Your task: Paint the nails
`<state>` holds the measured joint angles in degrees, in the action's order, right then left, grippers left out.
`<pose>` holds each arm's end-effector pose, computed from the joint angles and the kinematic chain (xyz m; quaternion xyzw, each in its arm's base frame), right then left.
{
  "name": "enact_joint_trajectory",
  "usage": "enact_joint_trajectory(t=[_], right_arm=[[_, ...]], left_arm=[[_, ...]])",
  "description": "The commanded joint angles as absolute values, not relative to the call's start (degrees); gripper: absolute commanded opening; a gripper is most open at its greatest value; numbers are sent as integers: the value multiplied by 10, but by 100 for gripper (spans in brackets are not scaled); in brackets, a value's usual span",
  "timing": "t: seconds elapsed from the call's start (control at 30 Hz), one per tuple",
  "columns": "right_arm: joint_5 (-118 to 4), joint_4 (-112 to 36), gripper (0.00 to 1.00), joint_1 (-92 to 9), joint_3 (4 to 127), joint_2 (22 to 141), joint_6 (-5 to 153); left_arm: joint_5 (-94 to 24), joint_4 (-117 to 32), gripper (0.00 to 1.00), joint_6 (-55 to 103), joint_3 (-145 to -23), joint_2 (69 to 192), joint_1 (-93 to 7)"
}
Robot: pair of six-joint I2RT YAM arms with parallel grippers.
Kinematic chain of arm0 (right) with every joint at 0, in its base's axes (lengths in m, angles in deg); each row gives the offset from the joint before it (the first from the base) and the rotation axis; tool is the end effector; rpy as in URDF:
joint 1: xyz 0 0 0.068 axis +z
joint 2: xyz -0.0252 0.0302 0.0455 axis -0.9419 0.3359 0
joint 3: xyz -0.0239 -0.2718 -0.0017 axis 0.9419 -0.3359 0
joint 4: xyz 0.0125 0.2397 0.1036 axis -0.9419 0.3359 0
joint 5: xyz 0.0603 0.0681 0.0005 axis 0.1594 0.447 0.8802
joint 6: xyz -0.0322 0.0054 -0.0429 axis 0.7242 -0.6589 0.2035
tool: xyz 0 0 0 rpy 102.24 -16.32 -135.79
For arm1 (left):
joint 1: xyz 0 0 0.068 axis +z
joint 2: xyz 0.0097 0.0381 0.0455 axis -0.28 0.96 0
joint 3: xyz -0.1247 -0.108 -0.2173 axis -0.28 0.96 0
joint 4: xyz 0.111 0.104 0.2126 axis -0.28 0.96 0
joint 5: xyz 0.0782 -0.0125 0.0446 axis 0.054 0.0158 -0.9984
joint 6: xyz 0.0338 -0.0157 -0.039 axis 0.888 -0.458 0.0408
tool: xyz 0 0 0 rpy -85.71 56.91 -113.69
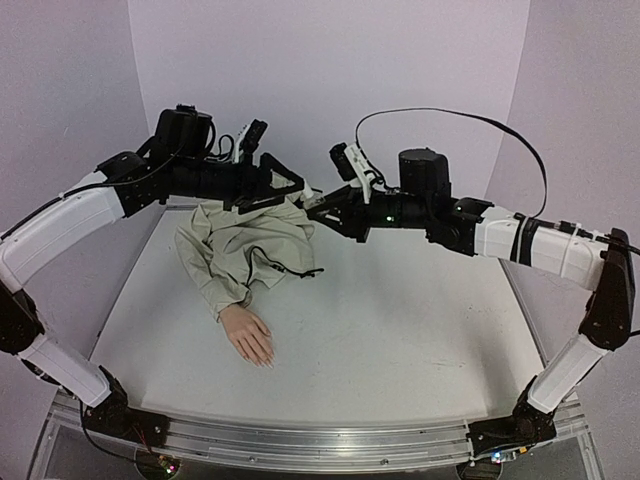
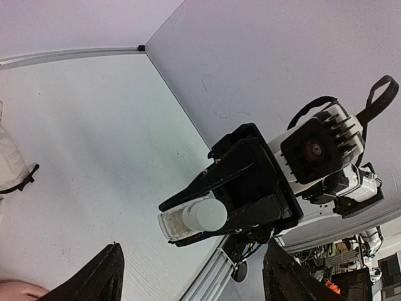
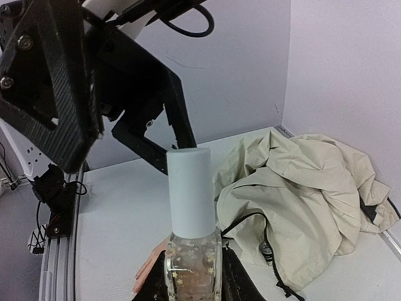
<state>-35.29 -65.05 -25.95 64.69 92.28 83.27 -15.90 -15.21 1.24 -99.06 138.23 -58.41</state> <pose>0.2624 0.2814 0.3794 -0.4268 0.4987 0.4164 0.6291 0.2300 -0.2305 0.4172 0.1920 0.7874 -0.4949 0.3134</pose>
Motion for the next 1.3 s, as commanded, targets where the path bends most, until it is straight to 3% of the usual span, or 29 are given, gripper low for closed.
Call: enact_joint_trajectory(t=[0.0,0.3,1.27], right_arm=[[-307,-651,0,-257,682,907,834],[-301,-637,0,-257,697,922,838],[-291,-613,0,-257,722,954,846]], left_arm=[[-130,-96,72,31,-1049,1383,-582],[-104,-76,50,37,-1082,1414,-583],[-124,-70,34,54,-1111,1453,-583]])
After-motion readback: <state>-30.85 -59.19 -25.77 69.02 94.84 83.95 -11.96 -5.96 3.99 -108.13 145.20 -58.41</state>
